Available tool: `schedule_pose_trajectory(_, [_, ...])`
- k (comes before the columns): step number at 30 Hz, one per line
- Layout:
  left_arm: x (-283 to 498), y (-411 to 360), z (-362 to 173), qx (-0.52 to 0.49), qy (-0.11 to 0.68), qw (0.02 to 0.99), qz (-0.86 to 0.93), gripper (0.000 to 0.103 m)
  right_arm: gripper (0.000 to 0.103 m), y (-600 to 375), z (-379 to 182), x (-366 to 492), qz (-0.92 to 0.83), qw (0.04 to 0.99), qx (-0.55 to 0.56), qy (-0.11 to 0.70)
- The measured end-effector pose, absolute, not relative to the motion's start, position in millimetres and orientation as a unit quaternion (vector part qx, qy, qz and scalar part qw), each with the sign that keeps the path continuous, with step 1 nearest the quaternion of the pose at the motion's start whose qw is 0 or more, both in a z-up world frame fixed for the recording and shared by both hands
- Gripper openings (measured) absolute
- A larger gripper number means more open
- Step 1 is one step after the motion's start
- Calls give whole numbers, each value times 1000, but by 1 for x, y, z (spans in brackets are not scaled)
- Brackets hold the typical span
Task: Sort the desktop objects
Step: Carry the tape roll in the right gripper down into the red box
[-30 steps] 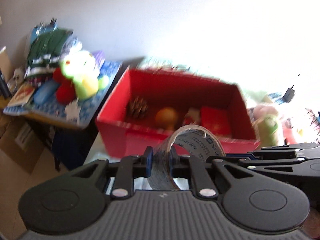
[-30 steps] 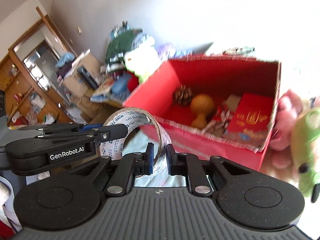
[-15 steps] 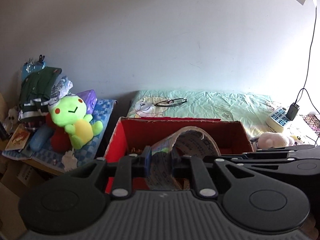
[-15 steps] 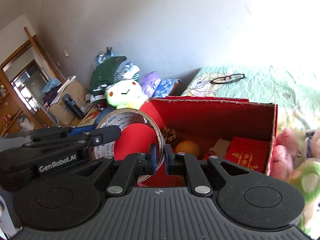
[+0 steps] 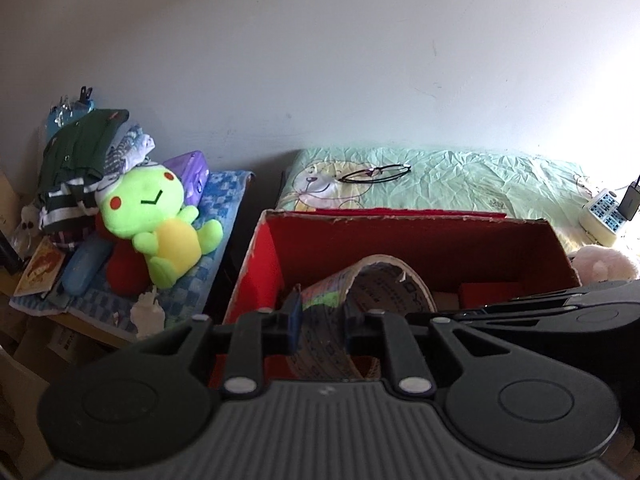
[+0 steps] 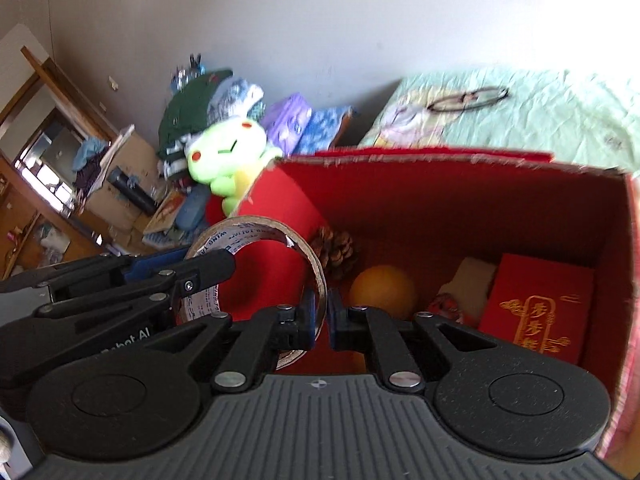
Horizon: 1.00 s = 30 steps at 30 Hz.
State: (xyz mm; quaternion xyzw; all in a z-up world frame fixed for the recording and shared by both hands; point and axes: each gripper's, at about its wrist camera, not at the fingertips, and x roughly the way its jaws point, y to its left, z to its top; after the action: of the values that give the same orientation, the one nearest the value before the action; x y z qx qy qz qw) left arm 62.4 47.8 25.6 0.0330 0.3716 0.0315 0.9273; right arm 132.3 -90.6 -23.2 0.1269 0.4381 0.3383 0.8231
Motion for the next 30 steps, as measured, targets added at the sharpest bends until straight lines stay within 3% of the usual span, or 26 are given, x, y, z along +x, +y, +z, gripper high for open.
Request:
schedule_pose_trajectory(12, [84, 60, -2, 44, 431, 900, 53, 17, 7, -59, -53, 164, 344, 765, 100, 535])
schedule_pose_trajectory(18, [104, 62, -20, 34, 465, 884, 32, 14, 6, -58, -57, 162, 307, 772, 80, 552])
schedule_pose_trajectory(30, [121, 64, -39, 65, 472, 879, 0, 21, 7, -63, -60, 164, 258, 772, 92, 574])
